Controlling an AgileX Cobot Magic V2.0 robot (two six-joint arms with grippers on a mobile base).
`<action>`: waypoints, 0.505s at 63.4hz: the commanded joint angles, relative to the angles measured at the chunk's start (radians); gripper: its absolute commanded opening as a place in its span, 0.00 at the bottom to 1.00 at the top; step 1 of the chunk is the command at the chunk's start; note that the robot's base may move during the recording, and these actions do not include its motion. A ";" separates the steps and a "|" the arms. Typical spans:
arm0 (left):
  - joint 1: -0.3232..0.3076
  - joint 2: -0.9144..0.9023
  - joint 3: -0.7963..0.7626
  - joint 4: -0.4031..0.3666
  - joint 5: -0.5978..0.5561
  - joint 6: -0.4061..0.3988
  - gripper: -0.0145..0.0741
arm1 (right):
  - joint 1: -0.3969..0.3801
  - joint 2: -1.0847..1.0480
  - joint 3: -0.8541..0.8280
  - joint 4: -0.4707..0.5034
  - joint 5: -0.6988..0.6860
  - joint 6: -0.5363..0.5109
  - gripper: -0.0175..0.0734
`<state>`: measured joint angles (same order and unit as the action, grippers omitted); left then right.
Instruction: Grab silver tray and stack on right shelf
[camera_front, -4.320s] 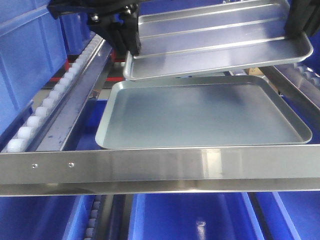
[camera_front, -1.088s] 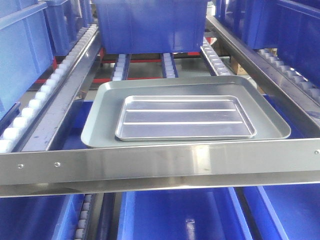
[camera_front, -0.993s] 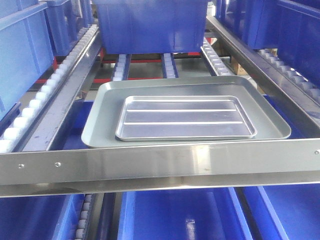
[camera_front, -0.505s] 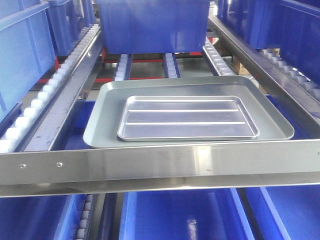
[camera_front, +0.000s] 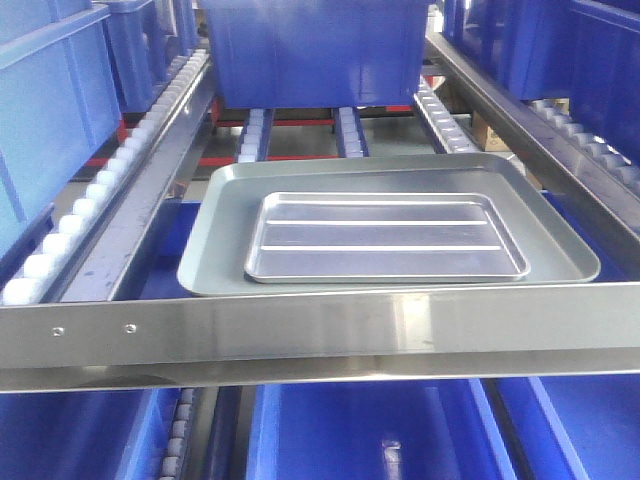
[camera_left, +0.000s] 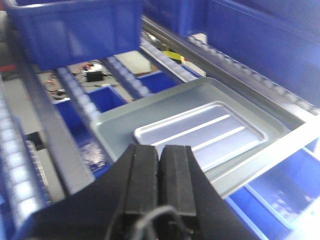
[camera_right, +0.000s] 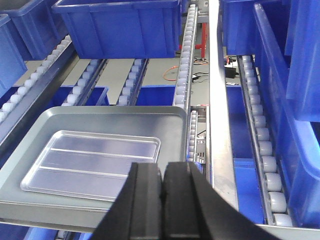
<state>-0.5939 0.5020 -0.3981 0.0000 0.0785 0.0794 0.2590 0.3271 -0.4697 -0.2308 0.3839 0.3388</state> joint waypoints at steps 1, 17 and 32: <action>0.068 -0.086 0.026 -0.016 -0.061 0.010 0.05 | -0.005 0.009 -0.027 -0.020 -0.086 -0.008 0.26; 0.343 -0.429 0.259 -0.078 -0.061 0.010 0.05 | -0.005 0.009 -0.027 -0.020 -0.086 -0.008 0.26; 0.539 -0.521 0.433 -0.175 -0.153 0.010 0.05 | -0.005 0.009 -0.027 -0.020 -0.085 -0.008 0.26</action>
<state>-0.0936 -0.0085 0.0142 -0.1469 0.0751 0.0872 0.2590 0.3271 -0.4697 -0.2308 0.3839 0.3388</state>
